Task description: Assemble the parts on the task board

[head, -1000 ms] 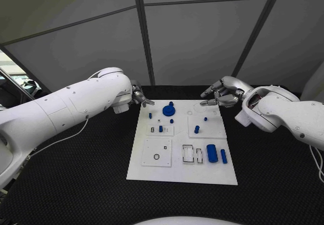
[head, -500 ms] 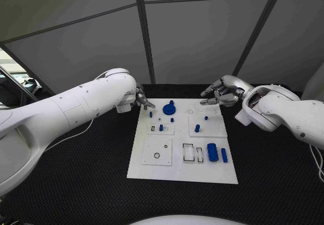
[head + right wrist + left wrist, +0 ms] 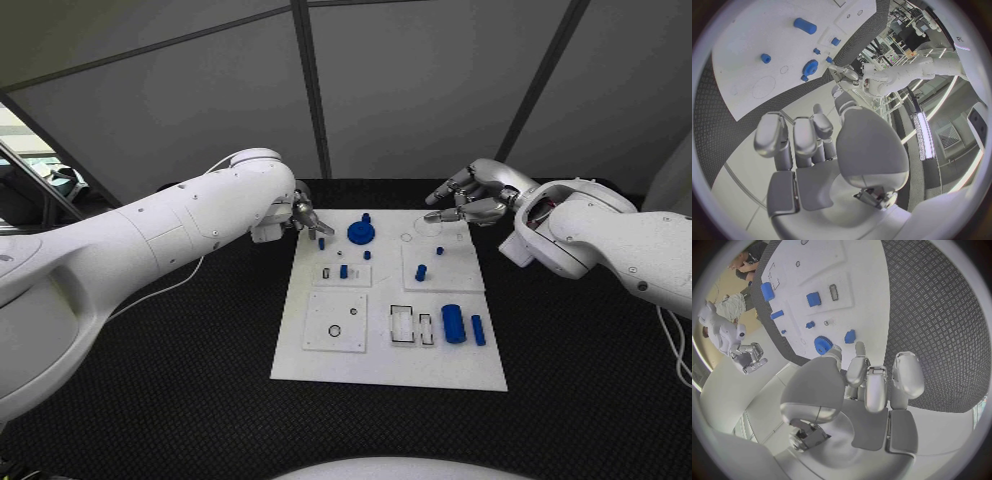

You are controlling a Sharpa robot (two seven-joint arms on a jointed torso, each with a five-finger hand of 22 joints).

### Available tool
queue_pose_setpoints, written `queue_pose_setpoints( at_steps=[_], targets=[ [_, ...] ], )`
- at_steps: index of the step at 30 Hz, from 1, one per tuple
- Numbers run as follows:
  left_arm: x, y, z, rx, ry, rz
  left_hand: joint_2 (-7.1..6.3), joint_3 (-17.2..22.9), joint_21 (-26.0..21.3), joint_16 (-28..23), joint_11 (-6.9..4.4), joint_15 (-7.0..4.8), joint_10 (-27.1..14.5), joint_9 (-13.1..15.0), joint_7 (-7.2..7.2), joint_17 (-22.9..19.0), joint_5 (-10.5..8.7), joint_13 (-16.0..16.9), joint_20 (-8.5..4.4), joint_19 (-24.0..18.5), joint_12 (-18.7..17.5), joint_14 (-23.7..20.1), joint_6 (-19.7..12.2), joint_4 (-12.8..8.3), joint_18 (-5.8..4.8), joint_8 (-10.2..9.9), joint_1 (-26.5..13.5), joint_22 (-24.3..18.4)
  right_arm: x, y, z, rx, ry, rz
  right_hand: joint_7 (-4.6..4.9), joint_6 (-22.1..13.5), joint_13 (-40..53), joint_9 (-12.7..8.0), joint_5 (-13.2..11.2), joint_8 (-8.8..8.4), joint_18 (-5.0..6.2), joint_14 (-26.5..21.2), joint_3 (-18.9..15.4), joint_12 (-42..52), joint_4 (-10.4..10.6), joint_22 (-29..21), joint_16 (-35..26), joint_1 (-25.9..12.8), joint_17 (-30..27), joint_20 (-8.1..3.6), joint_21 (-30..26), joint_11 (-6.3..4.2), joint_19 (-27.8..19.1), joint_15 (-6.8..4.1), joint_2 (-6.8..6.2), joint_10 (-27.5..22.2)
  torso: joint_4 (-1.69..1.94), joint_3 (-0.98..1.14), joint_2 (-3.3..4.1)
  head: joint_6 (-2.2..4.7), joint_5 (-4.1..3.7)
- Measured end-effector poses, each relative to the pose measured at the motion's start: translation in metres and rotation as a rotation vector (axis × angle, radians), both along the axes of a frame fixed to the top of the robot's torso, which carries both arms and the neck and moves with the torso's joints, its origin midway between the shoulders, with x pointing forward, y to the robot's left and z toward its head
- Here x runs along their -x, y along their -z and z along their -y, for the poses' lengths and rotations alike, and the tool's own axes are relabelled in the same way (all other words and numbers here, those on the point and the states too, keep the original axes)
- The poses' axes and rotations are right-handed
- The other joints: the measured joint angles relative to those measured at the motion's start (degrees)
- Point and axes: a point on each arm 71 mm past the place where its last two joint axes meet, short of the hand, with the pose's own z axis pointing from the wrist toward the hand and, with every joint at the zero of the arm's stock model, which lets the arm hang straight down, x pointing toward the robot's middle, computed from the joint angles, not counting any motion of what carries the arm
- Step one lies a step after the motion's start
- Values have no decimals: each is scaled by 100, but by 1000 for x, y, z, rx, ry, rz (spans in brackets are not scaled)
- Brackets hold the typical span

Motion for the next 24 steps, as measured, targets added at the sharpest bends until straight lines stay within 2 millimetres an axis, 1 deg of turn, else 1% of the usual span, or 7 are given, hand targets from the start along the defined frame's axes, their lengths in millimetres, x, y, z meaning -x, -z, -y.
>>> queue_pose_setpoints(
  at_steps=[7,10,11,14,15,21,24],
  targets=[
    [0,2,0,-5,8,-9,0,-16,0,1,0,0,0,-34,15,0,0,0,0,0,0,0,15,-16,-1,0,0,-1,0,0,0,0,-1,0,0,0,0,0,0,0,0,0,0,0,0,0,0,0,0,0,0,0,0,0,0,0,4,1,-1,-12,4],
    [1,3,0,-6,13,-14,25,-16,0,2,0,0,0,-54,21,0,0,0,0,0,0,0,21,-16,0,0,25,6,0,0,0,0,-1,-1,0,0,0,0,0,0,0,0,0,0,0,0,0,0,0,0,0,0,0,0,0,0,4,1,-2,-19,11],
    [1,3,1,-6,14,-15,53,-25,0,2,0,0,0,-61,21,0,0,0,0,0,0,0,21,-25,-1,0,53,6,0,0,0,0,-1,-1,0,0,0,0,0,0,0,0,0,0,0,0,0,0,0,0,0,0,0,0,0,0,4,1,-3,-23,12],
    [1,4,1,-7,19,-19,53,-32,0,2,0,0,0,-72,21,0,0,0,0,0,0,0,21,-32,0,0,53,6,0,0,0,0,-1,-1,0,0,0,0,0,0,0,0,0,0,0,0,0,1,0,0,0,0,0,0,-1,0,4,2,-4,-27,13],
    [1,4,1,-7,20,-20,76,-32,0,25,0,0,1,-76,21,0,0,0,0,0,0,0,21,-32,0,0,76,16,0,0,0,0,-1,-1,0,0,0,0,0,0,0,0,0,0,0,0,0,1,0,0,0,0,0,0,-1,0,4,3,-4,-27,13],
    [1,4,1,-8,25,-23,75,-32,0,51,0,0,0,-83,21,0,0,0,0,0,0,0,21,-32,-1,0,76,31,0,0,0,1,-1,-1,0,0,0,0,0,0,0,0,0,0,0,0,0,2,0,0,0,0,0,0,-2,0,4,4,-4,-35,5],
    [2,5,1,-7,27,-25,107,-32,0,51,0,0,0,-97,21,0,0,0,-1,0,0,0,21,-32,-1,0,107,41,0,0,-1,1,-1,-1,0,0,1,0,0,0,0,0,0,0,0,0,0,2,0,0,0,0,0,0,-2,0,4,4,-4,-36,3]
  ],
)
